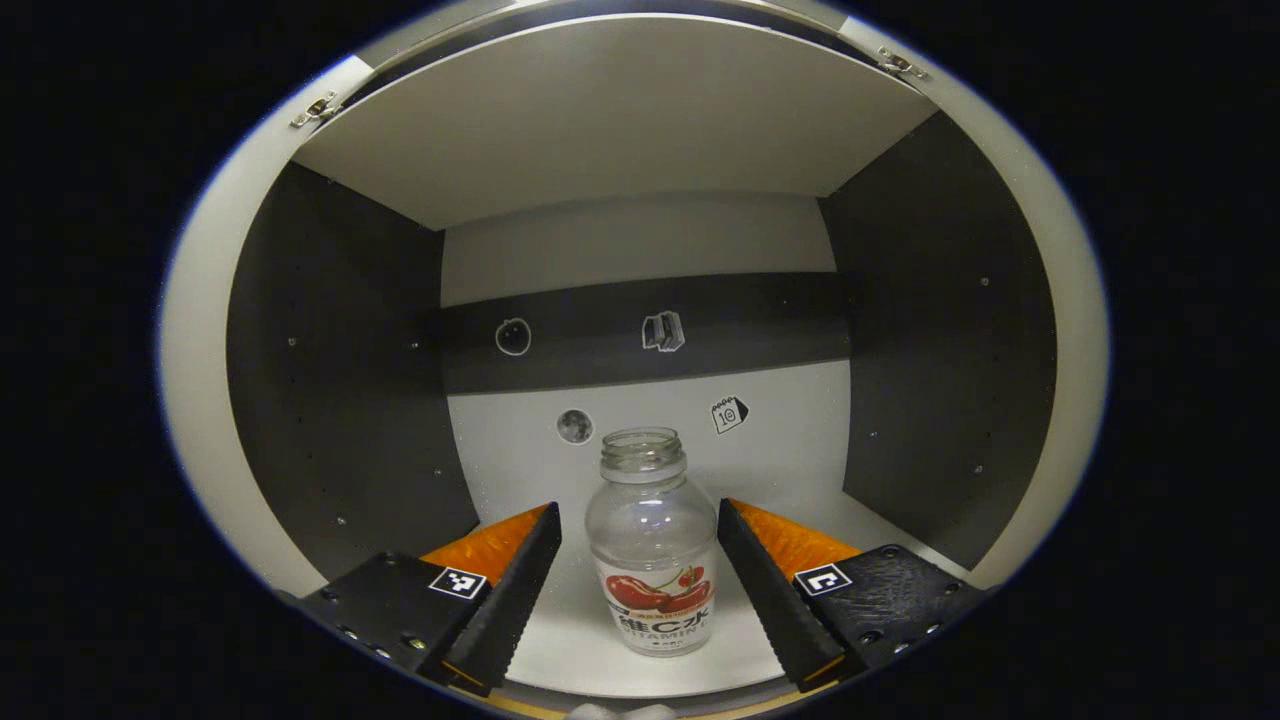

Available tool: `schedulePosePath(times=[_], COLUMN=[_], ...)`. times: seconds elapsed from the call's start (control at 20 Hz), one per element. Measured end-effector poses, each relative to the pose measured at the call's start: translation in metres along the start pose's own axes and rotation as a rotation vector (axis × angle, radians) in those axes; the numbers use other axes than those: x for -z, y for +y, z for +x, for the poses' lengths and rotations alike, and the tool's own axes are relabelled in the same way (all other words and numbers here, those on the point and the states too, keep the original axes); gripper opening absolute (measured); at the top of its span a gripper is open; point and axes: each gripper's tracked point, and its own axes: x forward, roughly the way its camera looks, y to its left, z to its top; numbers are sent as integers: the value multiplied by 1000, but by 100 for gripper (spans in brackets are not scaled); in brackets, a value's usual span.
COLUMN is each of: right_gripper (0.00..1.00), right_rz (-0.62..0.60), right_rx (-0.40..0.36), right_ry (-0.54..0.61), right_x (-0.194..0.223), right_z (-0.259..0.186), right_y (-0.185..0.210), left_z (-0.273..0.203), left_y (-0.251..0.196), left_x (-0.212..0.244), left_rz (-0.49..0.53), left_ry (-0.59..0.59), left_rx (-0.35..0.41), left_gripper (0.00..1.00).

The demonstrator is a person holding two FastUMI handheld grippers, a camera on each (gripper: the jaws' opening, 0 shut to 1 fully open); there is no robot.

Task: Grasp the bottle in the cabinet with the left hand and place it on the coaster, then close the right door with the right hand and the left door with the left hand.

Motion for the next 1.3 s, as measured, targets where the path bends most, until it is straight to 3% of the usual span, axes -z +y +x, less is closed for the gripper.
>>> schedulePosePath(times=[0.3,0.45,0.6,0.75,0.95,1.3], right_gripper=[84,84,84,84,84,84], right_rz=[1,1,-1,12,36,101], right_rx=[1,-2,0,0,18,114], right_ry=[27,27,10,-1,-5,-16], right_x=[8,7,0,-1,1,8], right_z=[4,4,2,0,-6,-27], right_y=[-8,-7,-7,-6,-9,-31], left_z=[18,19,8,-21,-73,-180], left_y=[0,-2,6,16,23,2], left_x=[6,7,-1,-18,-43,-53], left_rz=[2,12,14,-1,-17,74], left_ry=[6,13,7,-21,-68,-143], left_rx=[-7,13,-6,-6,7,65], left_gripper=[96,79,76,80,76,76])
